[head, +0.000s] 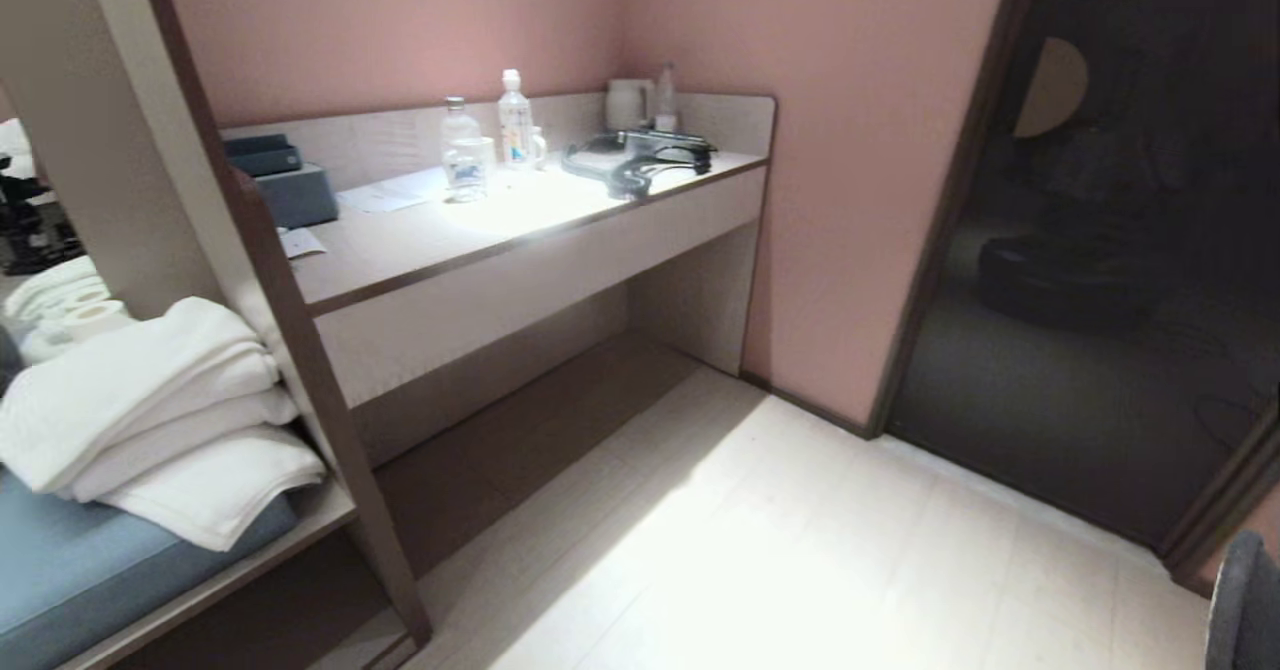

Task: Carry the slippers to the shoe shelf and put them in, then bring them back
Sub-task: Place the slippers into the shoe cabinet

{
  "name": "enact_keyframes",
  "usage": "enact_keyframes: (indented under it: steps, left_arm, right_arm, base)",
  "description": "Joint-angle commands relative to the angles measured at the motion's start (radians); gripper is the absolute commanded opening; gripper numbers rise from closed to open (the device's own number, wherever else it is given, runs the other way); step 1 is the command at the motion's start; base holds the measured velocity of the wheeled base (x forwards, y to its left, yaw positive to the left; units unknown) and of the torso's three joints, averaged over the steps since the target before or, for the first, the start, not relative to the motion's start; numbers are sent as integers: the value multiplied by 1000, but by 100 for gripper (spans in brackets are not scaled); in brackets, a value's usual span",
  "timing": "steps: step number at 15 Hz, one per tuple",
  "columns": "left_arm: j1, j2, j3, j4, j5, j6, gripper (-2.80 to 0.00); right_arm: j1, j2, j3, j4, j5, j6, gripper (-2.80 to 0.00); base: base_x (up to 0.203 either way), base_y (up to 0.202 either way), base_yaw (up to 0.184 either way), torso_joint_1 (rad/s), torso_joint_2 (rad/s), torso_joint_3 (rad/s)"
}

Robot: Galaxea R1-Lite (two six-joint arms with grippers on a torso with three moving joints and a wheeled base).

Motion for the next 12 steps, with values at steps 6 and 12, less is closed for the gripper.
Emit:
enact_keyframes:
  steps: [6,12]
  left_arm:
    - [0,1,0,0,0,0,-280]
    - [0,1,0,0,0,0,-280]
  right_arm:
    - [0,2,0,-1,9,-19,-280]
    - [0,2,0,-1,21,-33,-280]
  base:
    - [0,-7,129,98,-242,-152]
    - [0,0,0,2,-4,-2]
